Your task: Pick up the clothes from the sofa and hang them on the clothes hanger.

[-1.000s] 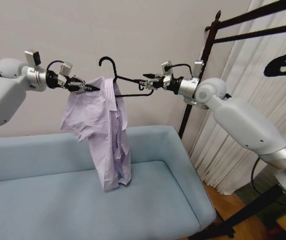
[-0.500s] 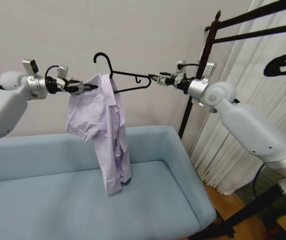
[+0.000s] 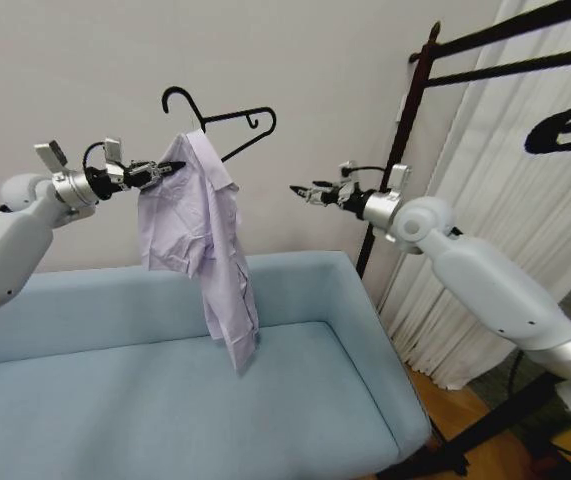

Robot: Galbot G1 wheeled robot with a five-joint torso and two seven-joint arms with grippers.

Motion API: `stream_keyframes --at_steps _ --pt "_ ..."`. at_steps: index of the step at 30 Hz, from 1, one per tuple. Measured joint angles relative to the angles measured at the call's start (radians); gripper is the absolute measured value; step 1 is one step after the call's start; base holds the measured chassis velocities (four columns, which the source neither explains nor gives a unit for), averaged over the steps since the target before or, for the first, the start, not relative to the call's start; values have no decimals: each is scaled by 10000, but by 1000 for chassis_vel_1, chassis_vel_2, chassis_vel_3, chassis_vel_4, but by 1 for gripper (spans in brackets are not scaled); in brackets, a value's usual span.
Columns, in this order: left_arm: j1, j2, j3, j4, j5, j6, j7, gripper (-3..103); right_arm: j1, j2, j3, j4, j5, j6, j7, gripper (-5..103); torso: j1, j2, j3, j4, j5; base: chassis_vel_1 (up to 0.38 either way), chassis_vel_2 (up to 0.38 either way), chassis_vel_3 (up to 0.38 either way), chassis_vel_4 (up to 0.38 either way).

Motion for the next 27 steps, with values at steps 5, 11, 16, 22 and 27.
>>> stream_keyframes --at_steps 5,11,16,22,27 --pt "-175 -83 157 213 34 -6 158 2 230 917 -414 -40 93 -22 1168 100 0 -1 0 2 -2 0 0 0 0" --pt "-381 -151 306 319 27 46 424 2 459 2208 -762 -607 75 -51 2143 100 0 0 0 2 -1 0 0 0 0" --pt "-539 -76 570 319 9 70 518 2 447 2649 -633 -666 406 -86 2431 100 1 -1 0 3 -3 0 0 0 0" --pt "-739 -183 784 367 -23 71 509 2 233 2400 -702 170 956 -388 2563 100 0 -1 -1 -5 0 0 0 0 0" --pt "-886 -260 859 306 -64 72 447 2 158 2338 -974 353 1002 -490 2556 100 0 -1 0 -3 1 0 0 0 0"
